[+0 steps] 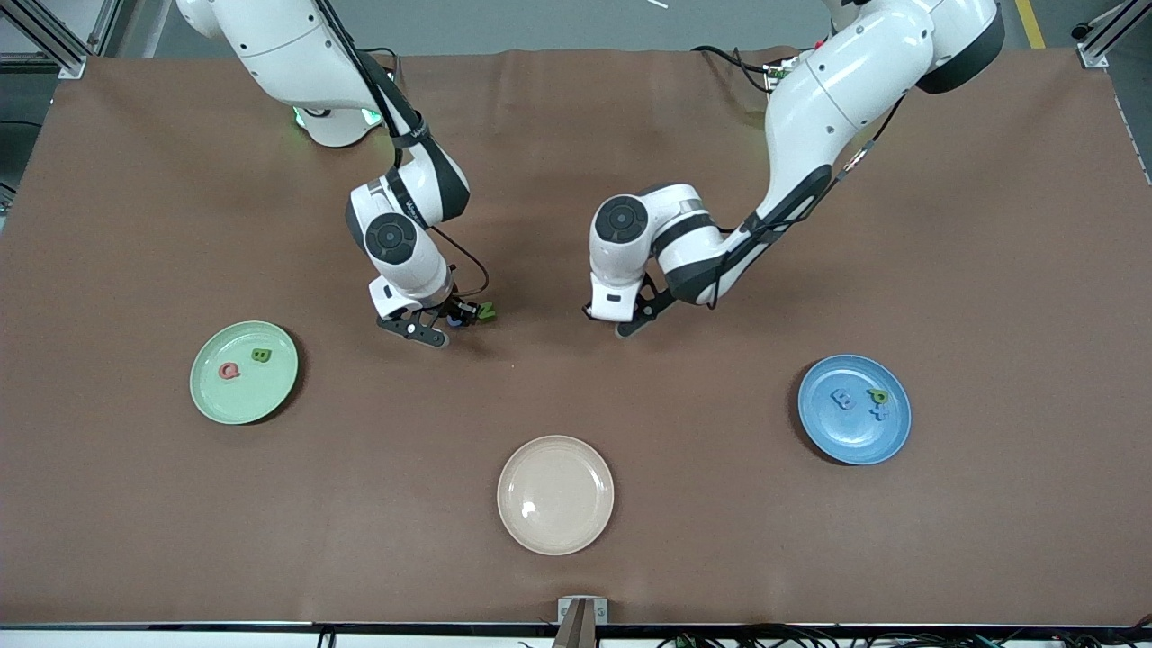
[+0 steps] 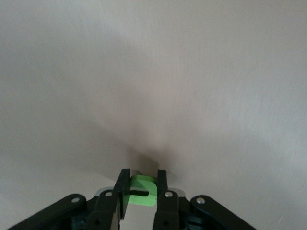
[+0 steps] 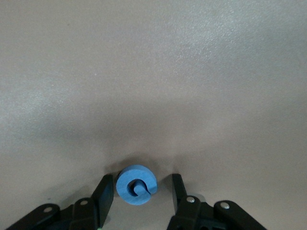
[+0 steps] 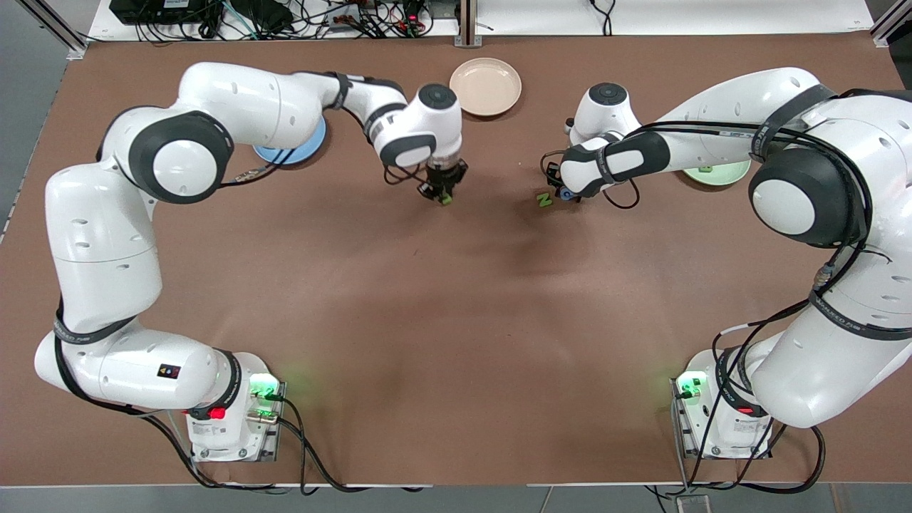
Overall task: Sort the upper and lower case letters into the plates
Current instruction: 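Grasp the green n with the left gripper while the right gripper grasps G, then place the n on the blue plate while the right gripper lifts G, then place the blue G on the green plate while the left gripper withdraws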
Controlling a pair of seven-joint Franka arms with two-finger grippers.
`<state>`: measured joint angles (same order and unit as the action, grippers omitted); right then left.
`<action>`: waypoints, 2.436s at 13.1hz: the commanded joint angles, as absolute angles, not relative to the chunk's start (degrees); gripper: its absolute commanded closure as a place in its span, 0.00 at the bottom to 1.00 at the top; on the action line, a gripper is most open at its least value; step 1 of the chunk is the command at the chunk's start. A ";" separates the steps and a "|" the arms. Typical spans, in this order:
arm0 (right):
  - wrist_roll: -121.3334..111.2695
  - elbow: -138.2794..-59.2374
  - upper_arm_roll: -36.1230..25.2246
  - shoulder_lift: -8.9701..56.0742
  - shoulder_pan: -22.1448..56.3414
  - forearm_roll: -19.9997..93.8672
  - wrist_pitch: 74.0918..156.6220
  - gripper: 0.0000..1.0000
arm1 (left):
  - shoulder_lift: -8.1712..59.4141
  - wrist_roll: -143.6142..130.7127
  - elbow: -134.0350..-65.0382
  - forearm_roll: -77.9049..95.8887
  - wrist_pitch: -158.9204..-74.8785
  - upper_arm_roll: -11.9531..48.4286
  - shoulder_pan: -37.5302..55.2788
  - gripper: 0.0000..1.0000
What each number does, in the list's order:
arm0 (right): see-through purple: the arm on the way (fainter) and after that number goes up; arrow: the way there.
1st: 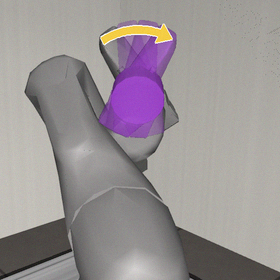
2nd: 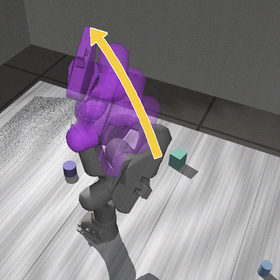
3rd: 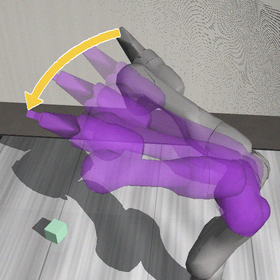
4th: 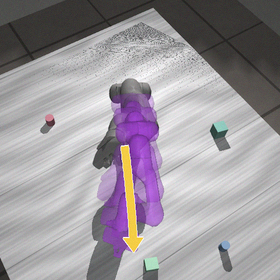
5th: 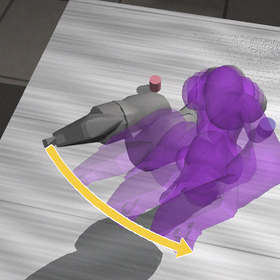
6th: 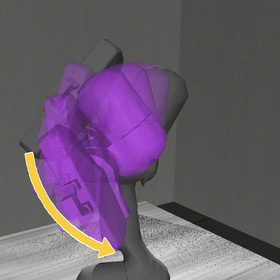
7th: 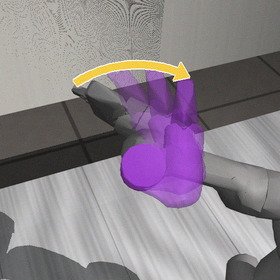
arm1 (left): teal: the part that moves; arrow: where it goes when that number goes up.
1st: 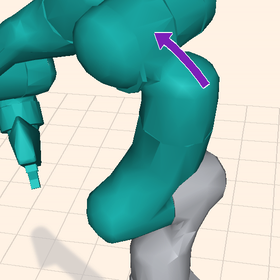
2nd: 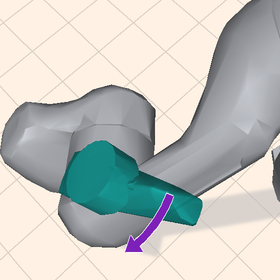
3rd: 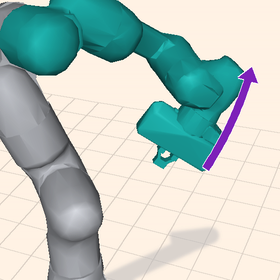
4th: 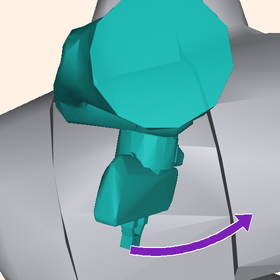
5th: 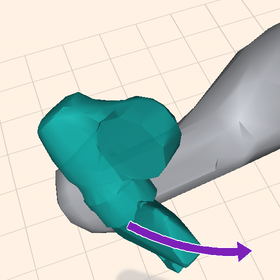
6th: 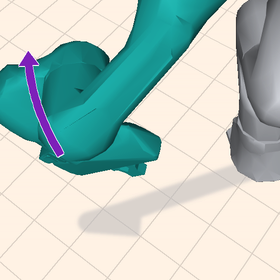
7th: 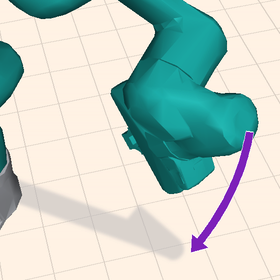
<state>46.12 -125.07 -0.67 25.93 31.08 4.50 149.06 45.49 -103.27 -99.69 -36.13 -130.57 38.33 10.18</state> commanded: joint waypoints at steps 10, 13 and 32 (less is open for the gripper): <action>46.58 -124.98 -0.70 26.28 31.82 5.54 149.77 0.50 | 41.13 -65.42 -94.48 -37.09 -125.07 38.67 -18.09 0.96; 46.58 -124.98 -0.70 26.28 31.73 5.54 149.77 0.59 | 41.66 -58.90 -94.66 -37.18 -125.07 38.32 -22.48 0.93; 6.63 -120.95 -1.49 13.35 7.93 4.66 128.49 0.83 | 24.61 -29.62 -88.96 -35.88 -105.15 42.44 -24.96 0.00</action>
